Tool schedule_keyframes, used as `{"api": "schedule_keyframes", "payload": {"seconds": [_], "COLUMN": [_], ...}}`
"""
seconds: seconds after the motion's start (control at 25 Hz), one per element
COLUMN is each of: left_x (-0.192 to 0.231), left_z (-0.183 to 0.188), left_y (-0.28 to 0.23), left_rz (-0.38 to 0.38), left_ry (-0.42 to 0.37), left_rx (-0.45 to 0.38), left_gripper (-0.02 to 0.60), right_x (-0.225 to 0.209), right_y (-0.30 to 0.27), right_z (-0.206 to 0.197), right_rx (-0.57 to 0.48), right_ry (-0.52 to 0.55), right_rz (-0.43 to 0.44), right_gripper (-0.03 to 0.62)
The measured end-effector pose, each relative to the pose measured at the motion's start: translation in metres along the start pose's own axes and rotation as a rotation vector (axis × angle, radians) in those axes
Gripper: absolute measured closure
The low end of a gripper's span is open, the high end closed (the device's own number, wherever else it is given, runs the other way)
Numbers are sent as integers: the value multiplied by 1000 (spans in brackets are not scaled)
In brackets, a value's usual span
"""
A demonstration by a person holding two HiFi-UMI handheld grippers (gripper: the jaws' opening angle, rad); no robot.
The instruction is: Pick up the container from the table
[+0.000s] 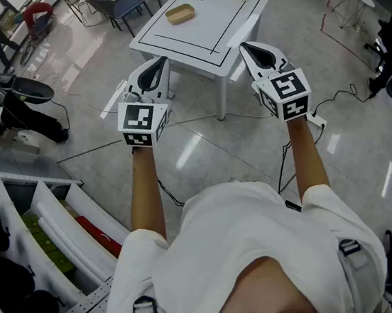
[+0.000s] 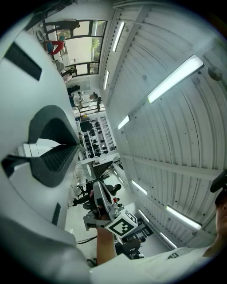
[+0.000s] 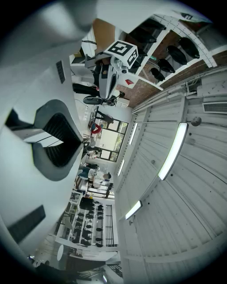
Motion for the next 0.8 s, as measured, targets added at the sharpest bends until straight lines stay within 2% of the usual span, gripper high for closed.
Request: {"api": "schedule_keyframes", "payload": {"seconds": [0.28,0.48,0.6,0.8], "left_x": [-18,-23,-13,25], "left_z": [-9,-20,-26,-51], "left_y": [-22,-47,-69,-118], "left_rz": [17,23,20,19], "left_ry": [8,3,10,23], "left_rx": [14,56,60,49], "left_gripper": [568,568,568,568], "right_x": [-29,-50,-62,-86], "right_y": [-3,-20,-38,-92], "right_z": [-19,-35,-40,-50], "right_rx": [-7,16,20,20], "right_ry": [-26,-26,-30,-27], "right_rz": [31,68,79,57], "right_gripper": [580,580,579,579]}}
Point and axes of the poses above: the fingertips, and each gripper's own axes: y backward along the fingers, x to its left, z out of its top, the point moved 8 cm from there along y, backward along the fingers
